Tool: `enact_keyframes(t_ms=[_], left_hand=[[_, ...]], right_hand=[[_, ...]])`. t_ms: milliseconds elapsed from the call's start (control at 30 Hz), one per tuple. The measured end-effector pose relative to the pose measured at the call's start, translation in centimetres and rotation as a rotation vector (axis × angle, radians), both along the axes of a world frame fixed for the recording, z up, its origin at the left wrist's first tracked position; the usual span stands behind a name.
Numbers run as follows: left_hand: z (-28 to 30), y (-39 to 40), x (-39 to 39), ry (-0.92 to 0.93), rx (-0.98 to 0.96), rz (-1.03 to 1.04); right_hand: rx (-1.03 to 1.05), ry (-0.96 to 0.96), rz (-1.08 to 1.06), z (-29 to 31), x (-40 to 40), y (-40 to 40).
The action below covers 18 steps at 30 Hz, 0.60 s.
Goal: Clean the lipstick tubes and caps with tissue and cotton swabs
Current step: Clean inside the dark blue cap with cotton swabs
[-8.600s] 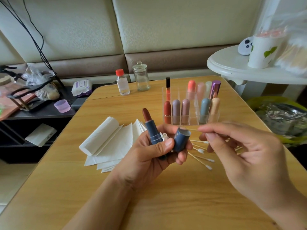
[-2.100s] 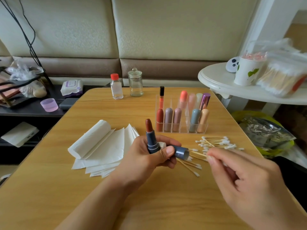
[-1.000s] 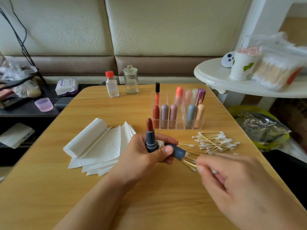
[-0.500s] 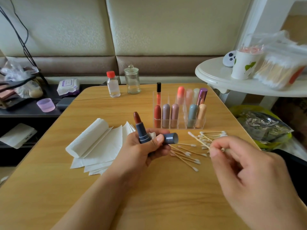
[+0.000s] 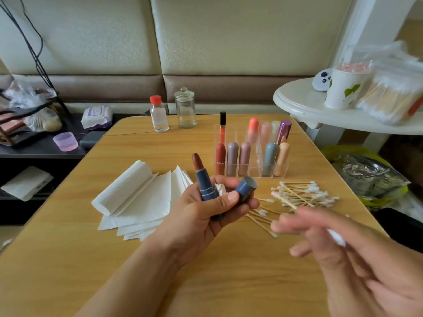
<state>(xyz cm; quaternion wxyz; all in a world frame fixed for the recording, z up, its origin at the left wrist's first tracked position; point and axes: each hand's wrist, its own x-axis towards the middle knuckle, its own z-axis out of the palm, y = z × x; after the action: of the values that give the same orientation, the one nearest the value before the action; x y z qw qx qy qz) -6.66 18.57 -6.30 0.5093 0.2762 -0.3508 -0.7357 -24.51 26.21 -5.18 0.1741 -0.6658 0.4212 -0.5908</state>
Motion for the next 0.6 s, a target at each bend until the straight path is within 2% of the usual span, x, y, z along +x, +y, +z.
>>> enact_keyframes(t_ms=[67,133,233,600], left_hand=[[0.1,0.2,-0.1,0.003,0.007,-0.004],[0.1,0.3,-0.2,0.003,0.004,-0.009],[0.1,0.4,-0.3,0.004,-0.016,-0.03],[0.0,0.5,-0.2,-0.033,-0.07,-0.079]], right_hand=[[-0.135,0.254,-0.12,-0.1,-0.2,-0.4],[-0.32,0.389,-0.242,-0.1,0.1,-1.0],[-0.416,0.384,-0.261,-0.1,0.6,-1.9],[-0.421,0.444,-0.253,-0.8,0.5,-3.2]])
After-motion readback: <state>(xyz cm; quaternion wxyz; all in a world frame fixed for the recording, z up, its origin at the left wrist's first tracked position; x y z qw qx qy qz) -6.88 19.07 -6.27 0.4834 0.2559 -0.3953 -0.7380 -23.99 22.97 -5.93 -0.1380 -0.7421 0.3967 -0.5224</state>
